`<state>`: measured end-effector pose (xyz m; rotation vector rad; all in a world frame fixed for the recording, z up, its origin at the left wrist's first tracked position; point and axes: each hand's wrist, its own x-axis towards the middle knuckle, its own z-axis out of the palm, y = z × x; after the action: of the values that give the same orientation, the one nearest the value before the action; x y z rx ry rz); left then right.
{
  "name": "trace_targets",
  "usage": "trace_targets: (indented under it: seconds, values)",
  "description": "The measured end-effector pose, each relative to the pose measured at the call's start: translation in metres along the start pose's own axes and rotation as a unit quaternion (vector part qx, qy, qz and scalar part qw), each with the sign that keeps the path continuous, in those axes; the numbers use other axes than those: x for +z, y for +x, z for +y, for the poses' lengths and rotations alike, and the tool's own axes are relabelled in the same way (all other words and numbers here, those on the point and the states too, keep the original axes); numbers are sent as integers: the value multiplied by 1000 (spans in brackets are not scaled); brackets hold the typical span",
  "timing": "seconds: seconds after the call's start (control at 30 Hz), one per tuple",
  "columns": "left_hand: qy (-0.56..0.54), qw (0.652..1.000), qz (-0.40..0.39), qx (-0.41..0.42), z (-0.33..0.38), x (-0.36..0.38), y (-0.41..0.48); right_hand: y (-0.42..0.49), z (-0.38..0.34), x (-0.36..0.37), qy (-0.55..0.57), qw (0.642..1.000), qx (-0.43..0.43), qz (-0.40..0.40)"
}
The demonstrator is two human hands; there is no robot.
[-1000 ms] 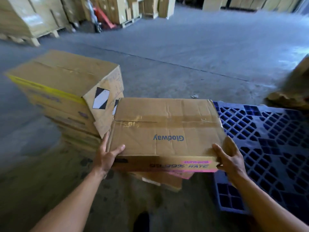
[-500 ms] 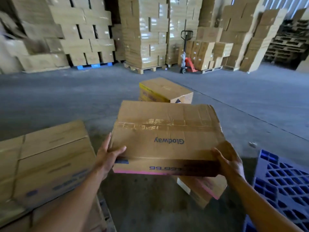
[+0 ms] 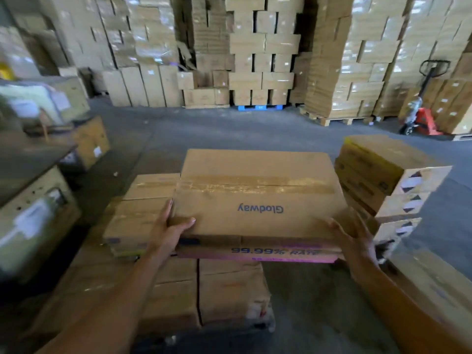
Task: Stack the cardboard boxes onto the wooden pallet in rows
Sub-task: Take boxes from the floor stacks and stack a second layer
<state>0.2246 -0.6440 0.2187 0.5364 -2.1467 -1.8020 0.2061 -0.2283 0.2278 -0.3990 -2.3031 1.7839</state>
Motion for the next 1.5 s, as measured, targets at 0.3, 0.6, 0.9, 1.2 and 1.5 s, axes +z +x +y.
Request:
trace_targets:
  seconds: [0.3,0.6,0.9,1.2,1.5]
  values:
    - [25,995,74,-63,-73,-232,1,-107,-1,208,32,992,38,-115]
    - [-32,984,28,-175,-167,-304,36,-114,68,328,-86,977,123,-150]
    - [6,956,26,-291,-258,-315,122,-90,137,429,-70,959,217,-170]
    - [-6,941,-8,-337,-339,-343,193,-77,194,509,-150,951,223,-152]
    - [-17,929,-38,-367,-418,-361,252,-68,228,579,-242,942,204,-111]
